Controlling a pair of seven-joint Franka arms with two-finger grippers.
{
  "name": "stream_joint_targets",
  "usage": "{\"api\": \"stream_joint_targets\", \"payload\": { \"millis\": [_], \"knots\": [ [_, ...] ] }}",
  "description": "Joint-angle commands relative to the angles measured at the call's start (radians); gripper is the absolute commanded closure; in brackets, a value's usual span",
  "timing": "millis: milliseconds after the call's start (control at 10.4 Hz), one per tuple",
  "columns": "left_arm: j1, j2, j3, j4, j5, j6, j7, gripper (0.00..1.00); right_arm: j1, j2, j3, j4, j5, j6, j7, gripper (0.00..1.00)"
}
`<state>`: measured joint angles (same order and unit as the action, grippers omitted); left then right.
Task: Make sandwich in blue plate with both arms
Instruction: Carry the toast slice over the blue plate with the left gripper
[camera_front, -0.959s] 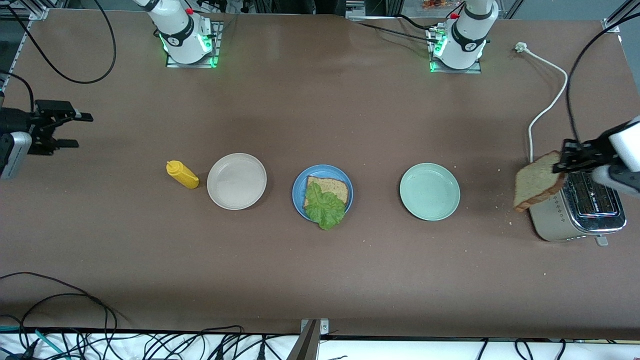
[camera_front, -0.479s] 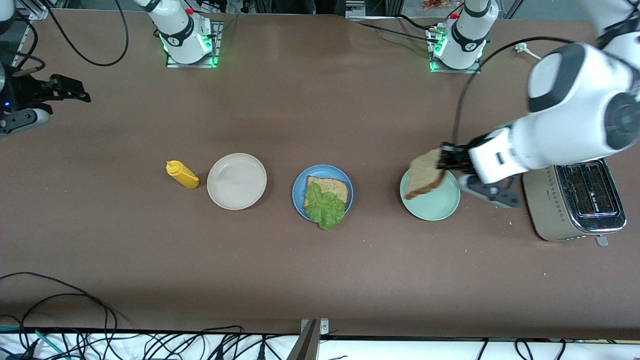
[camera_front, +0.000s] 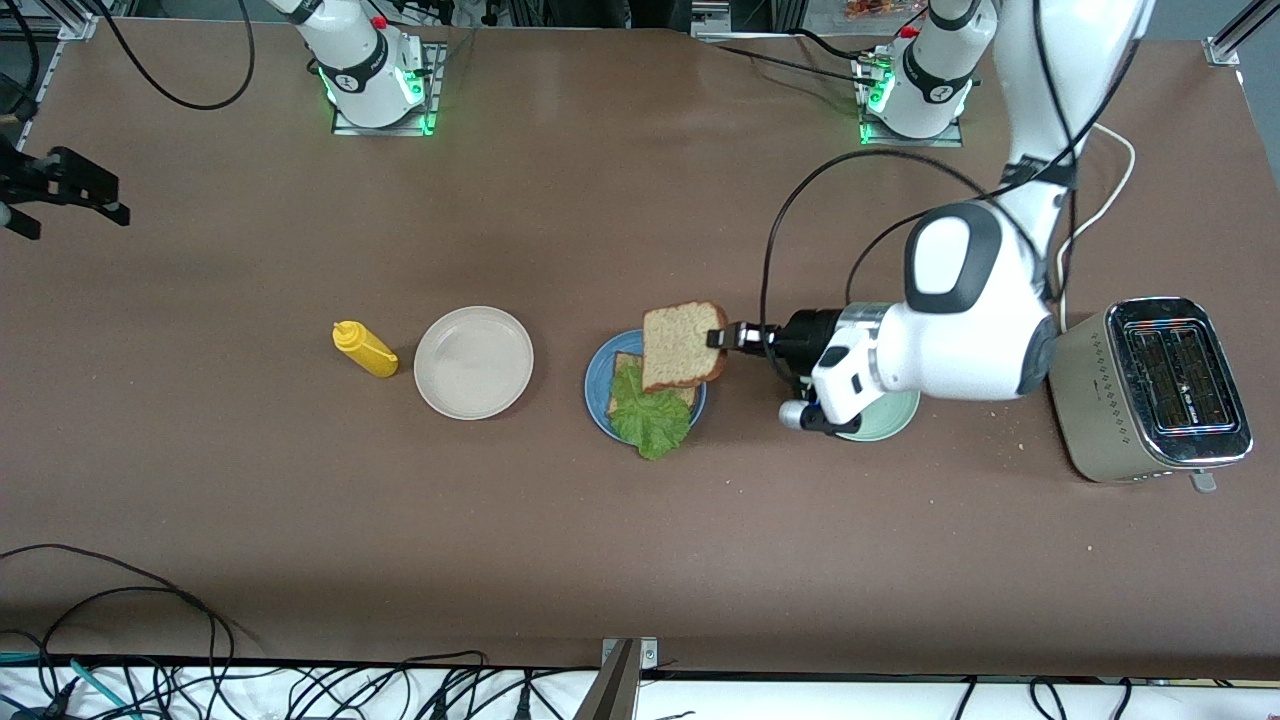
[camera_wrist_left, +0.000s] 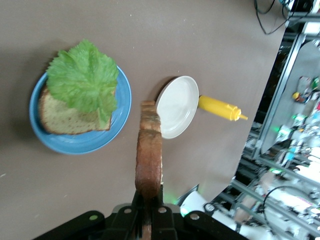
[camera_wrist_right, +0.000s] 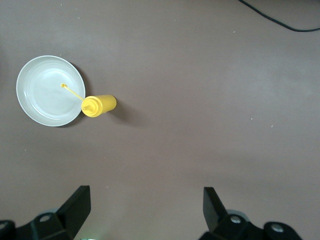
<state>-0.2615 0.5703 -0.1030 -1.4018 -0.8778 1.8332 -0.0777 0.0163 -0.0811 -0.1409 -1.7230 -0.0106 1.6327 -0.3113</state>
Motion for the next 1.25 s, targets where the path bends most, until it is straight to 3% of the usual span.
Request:
{"api": "stream_joint_targets", "payload": {
  "millis": [0,384,1151],
  "knots": [
    [-0.079,0.083,0.036,0.041,-0.076,0.133,-0.002,1.00,-0.001,0.016,0.036,0.109,-0.020,-0.164,0.008,0.00],
    [-0.116,0.177,0.049,0.067,-0.076,0.250,0.108,1.00,0.007,0.062,0.041,0.132,-0.009,-0.162,0.199,0.00],
    [-0.171,0.264,0.068,0.101,-0.083,0.284,0.113,1.00,0.008,0.080,0.035,0.132,0.014,-0.074,0.196,0.00]
  ]
}}
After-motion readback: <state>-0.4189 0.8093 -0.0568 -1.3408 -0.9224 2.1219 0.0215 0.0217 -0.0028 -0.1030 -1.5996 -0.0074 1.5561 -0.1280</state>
